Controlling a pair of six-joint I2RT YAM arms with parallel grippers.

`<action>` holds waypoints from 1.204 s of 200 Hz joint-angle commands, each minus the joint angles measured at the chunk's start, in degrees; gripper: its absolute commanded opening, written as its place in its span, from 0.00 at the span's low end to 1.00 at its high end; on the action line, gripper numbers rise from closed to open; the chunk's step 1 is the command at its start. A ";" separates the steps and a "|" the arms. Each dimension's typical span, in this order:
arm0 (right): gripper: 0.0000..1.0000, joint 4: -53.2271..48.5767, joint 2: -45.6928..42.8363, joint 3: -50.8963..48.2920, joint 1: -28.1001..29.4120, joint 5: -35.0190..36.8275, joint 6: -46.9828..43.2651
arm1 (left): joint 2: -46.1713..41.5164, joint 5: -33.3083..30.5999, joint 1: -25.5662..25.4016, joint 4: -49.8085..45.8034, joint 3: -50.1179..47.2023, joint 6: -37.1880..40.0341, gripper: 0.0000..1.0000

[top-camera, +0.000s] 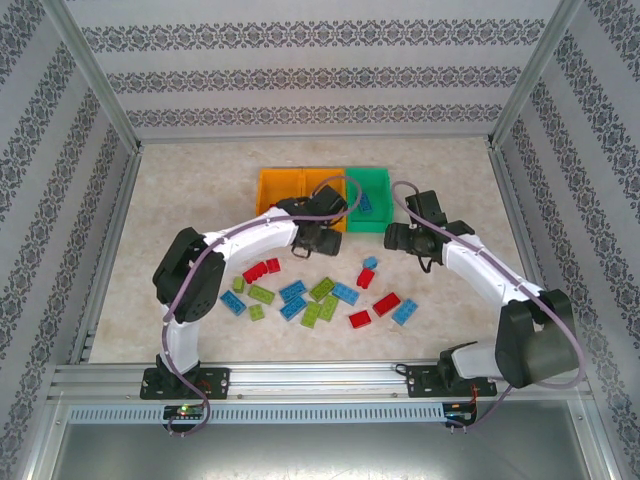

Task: Sort the legos into containers by color

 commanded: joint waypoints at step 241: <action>0.61 0.06 17.91 5.87 13.63 -4.02 -4.93 | 12.88 5.13 8.84 -2.71 21.89 2.30 1.00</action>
